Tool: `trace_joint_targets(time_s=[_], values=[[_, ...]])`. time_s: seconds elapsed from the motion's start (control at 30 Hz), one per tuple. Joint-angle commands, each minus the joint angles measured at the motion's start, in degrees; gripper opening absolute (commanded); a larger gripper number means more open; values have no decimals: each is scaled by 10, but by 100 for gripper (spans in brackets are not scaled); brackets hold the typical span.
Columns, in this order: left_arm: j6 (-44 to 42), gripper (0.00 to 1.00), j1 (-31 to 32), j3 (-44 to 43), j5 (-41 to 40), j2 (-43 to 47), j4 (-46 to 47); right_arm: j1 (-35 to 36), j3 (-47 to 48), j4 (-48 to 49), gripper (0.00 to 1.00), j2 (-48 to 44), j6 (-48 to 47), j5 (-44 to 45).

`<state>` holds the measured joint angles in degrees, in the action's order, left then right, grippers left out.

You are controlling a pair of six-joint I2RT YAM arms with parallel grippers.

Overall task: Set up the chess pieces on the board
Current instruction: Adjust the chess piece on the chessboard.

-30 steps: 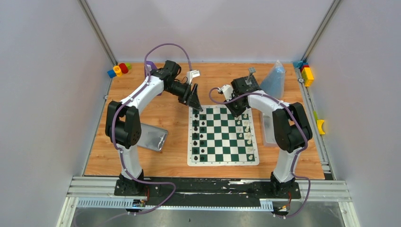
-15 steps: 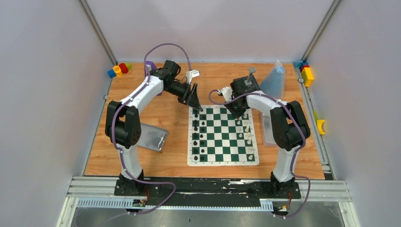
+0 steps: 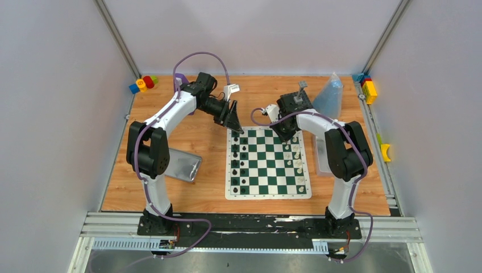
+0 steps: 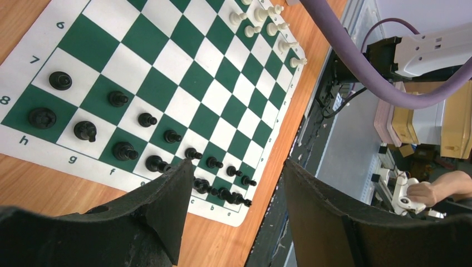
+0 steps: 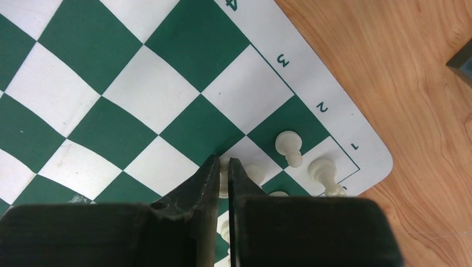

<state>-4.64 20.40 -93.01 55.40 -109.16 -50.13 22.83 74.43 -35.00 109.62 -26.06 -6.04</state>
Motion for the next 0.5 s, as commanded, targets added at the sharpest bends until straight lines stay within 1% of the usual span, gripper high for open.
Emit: trace_joint_targets(time_s=[0.0,0.1,0.2,0.33,0.47], values=[[-9,69,-7,-2,14,16,0,4,26,-14,2,2,1,-20],[-8,69,-9,-2,14,16,0,4,33,-14,0,-8,4,-34],[-9,69,-11,-2,13,16,1,4,39,-14,0,-20,8,-62],[-9,69,-15,-3,12,15,2,4,35,-5,0,-43,11,-120],[-20,69,-21,-8,7,14,1,4,-1,34,0,-87,10,-195]])
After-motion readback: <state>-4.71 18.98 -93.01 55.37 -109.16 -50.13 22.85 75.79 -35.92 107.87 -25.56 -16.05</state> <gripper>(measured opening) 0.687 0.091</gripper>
